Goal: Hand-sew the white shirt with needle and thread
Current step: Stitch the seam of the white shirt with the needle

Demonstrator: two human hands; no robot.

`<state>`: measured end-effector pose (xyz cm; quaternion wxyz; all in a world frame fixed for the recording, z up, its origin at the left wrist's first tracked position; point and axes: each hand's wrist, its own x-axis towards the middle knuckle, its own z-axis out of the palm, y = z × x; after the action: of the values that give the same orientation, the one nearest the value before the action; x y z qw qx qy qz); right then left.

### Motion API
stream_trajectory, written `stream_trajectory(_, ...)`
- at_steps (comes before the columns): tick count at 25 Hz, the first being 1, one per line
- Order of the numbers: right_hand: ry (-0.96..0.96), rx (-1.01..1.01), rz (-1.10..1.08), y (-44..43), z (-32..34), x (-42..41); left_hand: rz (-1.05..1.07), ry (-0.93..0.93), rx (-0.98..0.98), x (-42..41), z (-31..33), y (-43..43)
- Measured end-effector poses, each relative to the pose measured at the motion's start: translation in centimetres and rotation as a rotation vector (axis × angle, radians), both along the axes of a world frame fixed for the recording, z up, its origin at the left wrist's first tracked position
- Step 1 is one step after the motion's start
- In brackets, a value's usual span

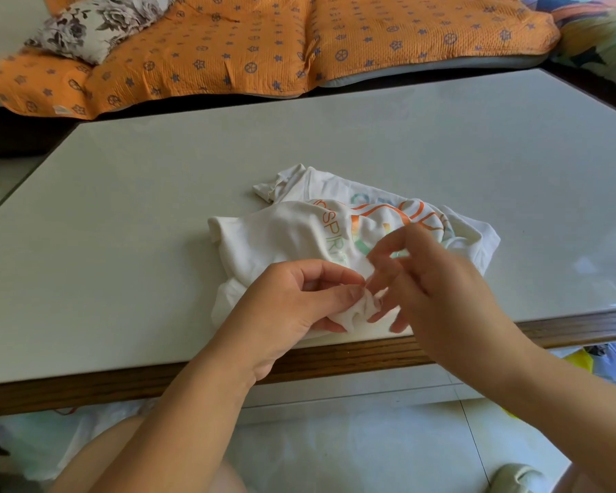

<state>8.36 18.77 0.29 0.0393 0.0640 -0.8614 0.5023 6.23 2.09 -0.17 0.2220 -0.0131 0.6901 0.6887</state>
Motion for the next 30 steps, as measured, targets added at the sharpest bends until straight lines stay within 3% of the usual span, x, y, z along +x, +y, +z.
stream_trajectory(4, -0.017, -0.257, -0.153, 0.9, 0.8, -2.0, -0.008, -0.022, -0.010, 0.1, 0.0, 0.1)
stream_trajectory(8, -0.280, -0.947, -0.150, 2.5, 2.0, -3.8, -0.048, 0.001, -0.048, 0.0, -0.4, 0.2)
stream_trajectory(10, -0.286, -1.084, -0.195, 3.7, 2.2, -4.9, -0.069, 0.019, -0.089, -0.1, -0.5, 0.1)
stream_trajectory(13, -0.173, -0.948, -0.284, 4.9, 1.6, -6.3, -0.109, 0.021, -0.132, -0.1, -0.6, -0.1)
stream_trajectory(20, 0.171, -0.152, -0.489, 6.2, 1.2, -7.6, -0.204, -0.022, -0.174, -0.4, -0.4, -0.9)
stream_trajectory(26, 0.161, 0.000, -0.532, 7.9, 0.8, -8.2, -0.221, -0.003, -0.165, -0.5, -0.3, -1.2)
stream_trajectory(30, -0.040, -0.146, -0.273, 4.7, 1.9, -5.4, -0.127, 0.059, -0.119, -0.5, -0.5, -0.6)
